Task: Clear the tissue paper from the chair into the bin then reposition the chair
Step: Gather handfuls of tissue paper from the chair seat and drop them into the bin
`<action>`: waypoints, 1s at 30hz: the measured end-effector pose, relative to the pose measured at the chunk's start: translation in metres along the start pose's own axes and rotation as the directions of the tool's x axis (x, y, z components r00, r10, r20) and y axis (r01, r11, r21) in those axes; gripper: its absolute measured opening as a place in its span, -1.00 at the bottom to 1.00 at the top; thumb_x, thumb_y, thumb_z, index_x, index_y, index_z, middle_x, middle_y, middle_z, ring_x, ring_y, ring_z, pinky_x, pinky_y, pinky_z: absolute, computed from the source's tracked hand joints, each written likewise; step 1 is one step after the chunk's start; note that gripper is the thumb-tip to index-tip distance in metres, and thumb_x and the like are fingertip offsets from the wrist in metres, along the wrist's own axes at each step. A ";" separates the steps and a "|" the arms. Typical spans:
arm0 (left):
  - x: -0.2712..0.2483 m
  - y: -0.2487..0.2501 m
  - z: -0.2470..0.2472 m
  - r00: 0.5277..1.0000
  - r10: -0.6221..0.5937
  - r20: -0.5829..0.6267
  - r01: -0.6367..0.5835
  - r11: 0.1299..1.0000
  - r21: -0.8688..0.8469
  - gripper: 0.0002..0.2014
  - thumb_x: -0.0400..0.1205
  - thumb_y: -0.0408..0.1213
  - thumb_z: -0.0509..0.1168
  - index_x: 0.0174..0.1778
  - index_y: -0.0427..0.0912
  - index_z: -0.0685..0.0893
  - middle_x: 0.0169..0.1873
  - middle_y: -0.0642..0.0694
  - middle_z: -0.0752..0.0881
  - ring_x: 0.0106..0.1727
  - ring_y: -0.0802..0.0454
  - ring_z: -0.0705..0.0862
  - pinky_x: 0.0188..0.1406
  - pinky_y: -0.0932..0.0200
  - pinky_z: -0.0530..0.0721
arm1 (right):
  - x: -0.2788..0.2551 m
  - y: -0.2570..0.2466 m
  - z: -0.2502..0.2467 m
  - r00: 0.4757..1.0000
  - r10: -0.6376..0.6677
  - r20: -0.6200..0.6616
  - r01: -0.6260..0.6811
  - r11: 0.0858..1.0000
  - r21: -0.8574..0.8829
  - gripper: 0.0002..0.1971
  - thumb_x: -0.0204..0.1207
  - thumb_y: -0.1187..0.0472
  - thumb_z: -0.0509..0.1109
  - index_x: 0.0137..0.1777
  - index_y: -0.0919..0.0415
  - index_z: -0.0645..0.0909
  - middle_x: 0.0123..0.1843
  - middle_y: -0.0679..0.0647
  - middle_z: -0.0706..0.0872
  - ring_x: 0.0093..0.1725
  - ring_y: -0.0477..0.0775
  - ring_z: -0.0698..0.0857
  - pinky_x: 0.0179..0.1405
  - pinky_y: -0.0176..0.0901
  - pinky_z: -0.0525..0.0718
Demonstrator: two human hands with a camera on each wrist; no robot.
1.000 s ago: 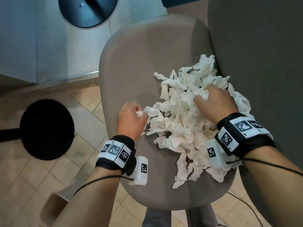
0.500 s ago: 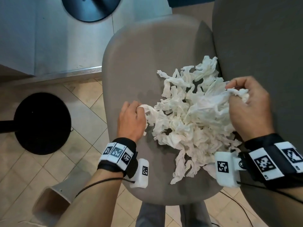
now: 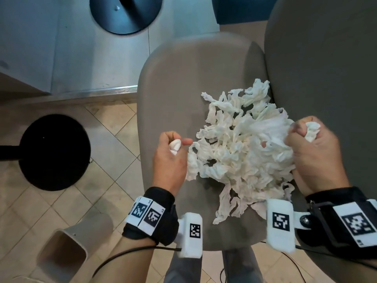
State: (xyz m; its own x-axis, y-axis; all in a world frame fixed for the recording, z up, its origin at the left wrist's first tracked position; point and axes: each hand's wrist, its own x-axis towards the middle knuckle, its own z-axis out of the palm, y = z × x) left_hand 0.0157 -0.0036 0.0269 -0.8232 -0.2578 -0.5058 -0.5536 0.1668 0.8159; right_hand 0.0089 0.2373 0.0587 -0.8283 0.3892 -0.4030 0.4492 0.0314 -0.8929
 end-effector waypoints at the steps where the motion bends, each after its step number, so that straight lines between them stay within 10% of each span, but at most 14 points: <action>1: -0.002 0.001 0.000 1.000 0.000 0.015 0.000 1.000 -0.017 -0.75 0.68 -0.42 0.25 -0.04 0.11 0.53 -0.10 0.03 0.85 -0.46 0.06 0.50 -0.46 0.06 0.53 | -0.002 0.000 0.000 1.000 -0.009 0.004 0.009 1.000 -0.004 -0.60 0.37 0.57 0.17 -0.37 -0.03 0.38 -0.27 -0.14 0.56 -0.31 -0.04 0.38 -0.29 -0.10 0.37; 5: -0.013 0.003 0.001 0.997 0.072 -0.011 -0.072 0.996 0.045 -0.87 0.70 -0.20 0.32 0.05 0.19 0.65 -0.20 0.03 0.84 -0.39 -0.21 0.61 -0.32 -0.17 0.71 | -0.010 -0.004 0.005 1.000 0.003 0.028 -0.003 1.000 -0.005 -0.68 0.52 0.40 0.22 -0.28 -0.08 0.43 -0.02 -0.07 0.71 -0.14 0.14 0.54 -0.32 0.32 0.67; 10: -0.028 0.001 0.005 0.998 0.057 0.042 -0.059 0.996 0.072 -0.88 0.54 0.00 0.49 -0.04 0.22 0.72 -0.11 0.10 0.75 -0.06 0.12 0.74 -0.05 0.23 0.73 | -0.012 -0.008 0.010 0.994 0.079 0.079 -0.078 0.997 -0.013 -0.70 0.41 -0.13 0.55 -0.12 -0.13 0.46 -0.06 0.10 0.65 -0.13 0.16 0.68 -0.06 0.14 0.69; 14: -0.046 0.001 0.013 0.986 0.102 0.133 -0.135 0.954 0.266 -0.73 0.67 -0.31 0.34 0.03 0.25 0.72 0.04 0.19 0.56 0.17 0.47 0.51 0.02 0.78 0.33 | -0.010 -0.011 0.006 0.964 0.088 0.251 -0.087 0.996 -0.013 -0.68 0.45 0.37 0.53 -0.07 0.02 0.47 -0.19 0.08 0.55 -0.23 0.08 0.59 -0.19 -0.09 0.63; 19: -0.079 0.002 0.012 0.994 0.105 0.039 -0.110 0.979 0.172 -0.52 0.63 -0.59 0.20 0.01 0.16 0.78 0.00 0.27 0.62 0.13 0.44 0.57 0.14 0.66 0.42 | -0.021 -0.019 0.010 0.918 0.129 0.375 -0.131 0.991 -0.019 -0.57 0.41 0.67 0.26 -0.27 0.05 0.42 -0.37 -0.06 0.52 -0.30 0.07 0.55 -0.18 -0.01 0.52; 23: -0.108 -0.005 0.002 0.995 0.098 -0.005 -0.097 0.992 0.076 -0.46 0.57 -0.68 0.11 0.02 0.07 0.79 0.04 0.18 0.68 -0.07 0.14 0.73 -0.04 0.36 0.71 | -0.044 -0.028 0.020 0.861 0.137 0.490 -0.129 0.990 -0.051 -0.71 0.51 0.65 0.13 -0.14 0.23 0.41 -0.24 0.16 0.77 -0.07 0.24 0.83 0.06 0.22 0.74; 30: -0.145 -0.035 -0.040 0.997 0.041 -0.068 -0.044 0.998 -0.039 -0.69 0.74 -0.37 0.21 0.14 0.16 0.72 -0.19 0.08 0.74 -0.39 0.18 0.62 -0.48 0.40 0.54 | -0.094 -0.040 0.071 0.836 -0.087 0.542 0.165 0.981 -0.097 -0.91 0.71 0.32 0.22 -0.03 0.24 0.38 -0.04 0.26 0.72 -0.55 0.15 0.38 -0.59 -0.10 0.45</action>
State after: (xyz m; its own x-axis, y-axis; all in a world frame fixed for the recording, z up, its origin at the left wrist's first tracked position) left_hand 0.1598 -0.0101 0.0832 -0.8346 -0.3152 -0.4517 -0.5118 0.1404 0.8476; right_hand 0.0444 0.1340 0.1181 -0.9130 -0.1766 -0.3678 0.3364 0.1842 -0.9235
